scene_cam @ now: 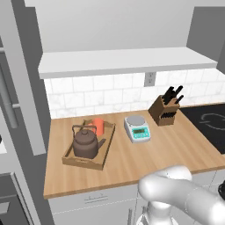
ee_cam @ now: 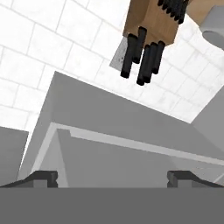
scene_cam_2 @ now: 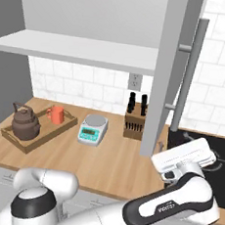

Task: Pick the kettle from the counter and place it on the tray. Then pick the mug from the cabinet and place it on the tray. Then close the cabinet doors.

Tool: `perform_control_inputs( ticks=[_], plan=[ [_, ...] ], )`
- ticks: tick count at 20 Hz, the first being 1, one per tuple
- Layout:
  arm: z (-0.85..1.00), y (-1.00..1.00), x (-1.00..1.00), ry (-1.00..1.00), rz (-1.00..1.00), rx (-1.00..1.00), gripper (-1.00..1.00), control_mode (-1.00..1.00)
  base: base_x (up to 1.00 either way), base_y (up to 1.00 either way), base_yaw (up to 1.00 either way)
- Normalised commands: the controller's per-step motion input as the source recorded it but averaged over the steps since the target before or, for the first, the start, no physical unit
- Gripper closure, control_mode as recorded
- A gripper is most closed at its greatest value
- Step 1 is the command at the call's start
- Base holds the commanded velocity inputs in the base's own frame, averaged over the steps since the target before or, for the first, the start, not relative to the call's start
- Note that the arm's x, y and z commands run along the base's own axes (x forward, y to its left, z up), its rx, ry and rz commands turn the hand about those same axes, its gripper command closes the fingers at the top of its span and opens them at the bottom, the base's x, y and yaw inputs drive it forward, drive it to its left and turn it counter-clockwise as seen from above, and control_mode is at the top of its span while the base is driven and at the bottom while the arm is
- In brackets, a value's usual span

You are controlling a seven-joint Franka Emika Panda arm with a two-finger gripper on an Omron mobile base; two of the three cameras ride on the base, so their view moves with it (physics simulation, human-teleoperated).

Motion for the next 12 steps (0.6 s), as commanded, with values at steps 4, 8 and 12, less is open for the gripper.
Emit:
perform_control_inputs(
  ticks=[4,8,12],
  plan=[
    [0.59,-0.06,-0.13,-0.23,0.1,0.01,-1.0,-1.0,0.0,0.0,0.0],
    [0.72,0.17,-0.1,-0.2,0.1,0.0,-1.0,-1.0,0.0,0.0,0.0],
    [0.7,0.34,-0.17,-0.16,0.07,-0.07,-1.0,-1.0,0.0,0.0,0.0]
  ],
)
